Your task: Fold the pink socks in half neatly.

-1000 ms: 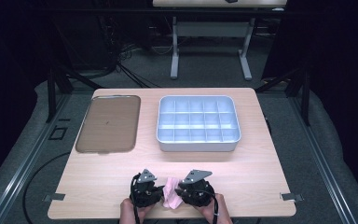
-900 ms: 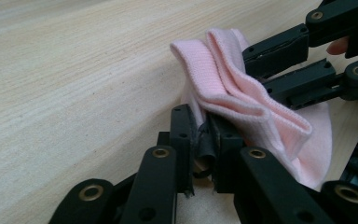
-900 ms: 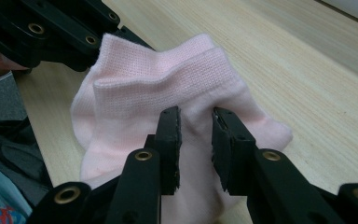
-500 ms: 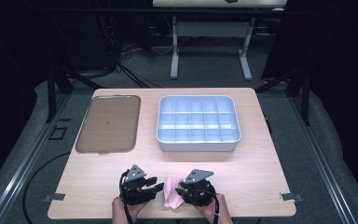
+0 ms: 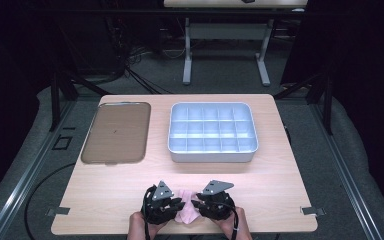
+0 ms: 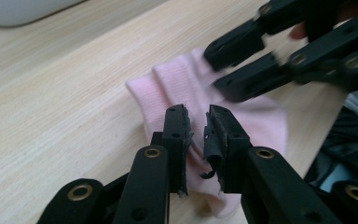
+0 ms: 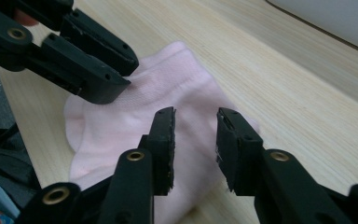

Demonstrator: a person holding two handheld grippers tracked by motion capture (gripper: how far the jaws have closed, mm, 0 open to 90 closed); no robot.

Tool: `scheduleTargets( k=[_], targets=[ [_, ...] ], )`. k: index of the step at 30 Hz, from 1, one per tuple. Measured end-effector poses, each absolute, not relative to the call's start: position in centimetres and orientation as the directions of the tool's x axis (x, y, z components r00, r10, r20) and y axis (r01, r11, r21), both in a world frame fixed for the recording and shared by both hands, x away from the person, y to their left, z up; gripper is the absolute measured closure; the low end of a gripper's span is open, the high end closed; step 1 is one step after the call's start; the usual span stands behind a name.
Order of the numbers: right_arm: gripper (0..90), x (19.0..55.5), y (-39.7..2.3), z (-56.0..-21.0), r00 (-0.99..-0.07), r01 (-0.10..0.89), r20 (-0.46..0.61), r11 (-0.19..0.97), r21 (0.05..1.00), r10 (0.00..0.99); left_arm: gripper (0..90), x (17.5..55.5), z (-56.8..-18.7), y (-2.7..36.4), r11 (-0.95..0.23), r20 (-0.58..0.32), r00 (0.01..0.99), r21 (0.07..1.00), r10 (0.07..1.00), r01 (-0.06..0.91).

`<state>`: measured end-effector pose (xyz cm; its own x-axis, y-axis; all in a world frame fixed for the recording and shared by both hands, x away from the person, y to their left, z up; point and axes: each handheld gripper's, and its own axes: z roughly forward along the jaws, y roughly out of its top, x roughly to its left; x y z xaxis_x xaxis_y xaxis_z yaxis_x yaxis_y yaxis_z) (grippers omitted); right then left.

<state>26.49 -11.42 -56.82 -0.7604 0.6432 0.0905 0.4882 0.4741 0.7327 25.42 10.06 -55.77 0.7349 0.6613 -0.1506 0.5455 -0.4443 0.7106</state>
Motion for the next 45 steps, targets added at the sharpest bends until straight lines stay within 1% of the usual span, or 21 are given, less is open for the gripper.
scheduleTargets(
  k=[4, 6, 9, 12, 15, 19, 20, 22, 24, 25, 27, 30, 33, 35, 37, 39, 41, 45],
  targets=[
    [62.0, 26.3, -11.9, -56.7, -0.742, 0.498, 0.077, 0.47, 0.728, 0.666, 78.9, 25.7, -56.4, 10.3, -0.447, -0.147, 0.724, 0.699, 0.674, 0.558],
    [57.3, 26.2, -11.9, -56.8, -0.734, 0.507, 0.077, 0.47, 0.723, 0.674, 79.3, 25.8, -56.7, 10.3, -0.444, -0.148, 0.718, 0.696, 0.68, 0.564],
    [52.5, 26.2, -11.7, -57.0, -0.726, 0.516, 0.066, 0.479, 0.71, 0.685, 80.3, 25.9, -57.2, 10.6, -0.426, -0.165, 0.713, 0.703, 0.681, 0.57],
    [43.8, 26.4, -11.3, -57.2, -0.713, 0.527, 0.055, 0.483, 0.7, 0.699, 80.8, 25.9, -57.4, 10.8, -0.413, -0.177, 0.71, 0.708, 0.682, 0.574],
    [39.1, 26.6, -11.1, -57.4, -0.699, 0.539, 0.042, 0.488, 0.686, 0.714, 81.0, 25.9, -57.6, 11.0, -0.408, -0.174, 0.71, 0.716, 0.682, 0.567],
    [34.3, 26.9, -11.3, -57.6, -0.69, 0.548, 0.039, 0.487, 0.68, 0.722, 80.2, 25.9, -57.5, 11.0, -0.394, -0.183, 0.702, 0.718, 0.688, 0.574],
    [33.0, 26.9, -11.3, -57.7, -0.685, 0.554, 0.042, 0.483, 0.678, 0.727, 77.6, 26.0, -57.5, 11.1, -0.389, -0.182, 0.699, 0.721, 0.692, 0.573],
    [32.5, 26.9, -11.2, -57.7, -0.681, 0.556, 0.04, 0.481, 0.678, 0.731, 70.2, 25.9, -57.1, 11.1, -0.379, -0.186, 0.703, 0.734, 0.686, 0.564],
    [31.7, 27.0, -11.2, -57.8, -0.679, 0.557, 0.041, 0.478, 0.679, 0.733, 65.3, 25.7, -56.5, 11.3, -0.369, -0.184, 0.715, 0.755, 0.674, 0.542],
    [30.9, 27.0, -11.3, -57.7, -0.678, 0.563, 0.045, 0.478, 0.674, 0.734, 63.3, 25.6, -56.2, 11.3, -0.362, -0.192, 0.724, 0.764, 0.663, 0.534],
    [30.2, 27.1, -11.3, -57.7, -0.678, 0.564, 0.046, 0.478, 0.673, 0.734, 63.4, 25.5, -55.8, 11.2, -0.374, -0.188, 0.751, 0.775, 0.633, 0.51],
    [28.7, 27.2, -11.3, -57.8, -0.676, 0.563, 0.041, 0.48, 0.673, 0.735, 68.2, 25.5, -55.8, 10.7, -0.421, -0.175, 0.776, 0.758, 0.606, 0.499],
    [28.5, 27.3, -11.3, -57.7, -0.682, 0.561, 0.035, 0.492, 0.666, 0.731, 74.7, 25.7, -56.6, 10.4, -0.455, -0.144, 0.765, 0.73, 0.628, 0.51],
    [28.5, 27.4, -11.3, -57.7, -0.686, 0.559, 0.034, 0.496, 0.665, 0.727, 79.7, 25.8, -57.0, 10.4, -0.46, -0.133, 0.759, 0.724, 0.637, 0.513],
    [28.7, 27.5, -11.3, -57.7, -0.688, 0.561, 0.042, 0.494, 0.664, 0.725, 82.8, 25.7, -57.3, 10.4, -0.463, -0.123, 0.755, 0.723, 0.644, 0.513],
    [29.0, 27.6, -11.4, -57.8, -0.69, 0.56, 0.047, 0.492, 0.667, 0.722, 84.7, 25.7, -57.3, 10.4, -0.472, -0.106, 0.755, 0.722, 0.647, 0.506],
    [31.5, 27.6, -11.4, -57.7, -0.688, 0.571, 0.06, 0.488, 0.66, 0.723, 85.4, 25.6, -57.3, 10.2, -0.485, -0.087, 0.756, 0.718, 0.649, 0.499],
    [35.5, 27.3, -11.5, -57.5, -0.68, 0.597, 0.095, 0.474, 0.647, 0.728, 85.7, 25.5, -57.4, 10.1, -0.486, -0.082, 0.753, 0.716, 0.653, 0.501]
  ],
)
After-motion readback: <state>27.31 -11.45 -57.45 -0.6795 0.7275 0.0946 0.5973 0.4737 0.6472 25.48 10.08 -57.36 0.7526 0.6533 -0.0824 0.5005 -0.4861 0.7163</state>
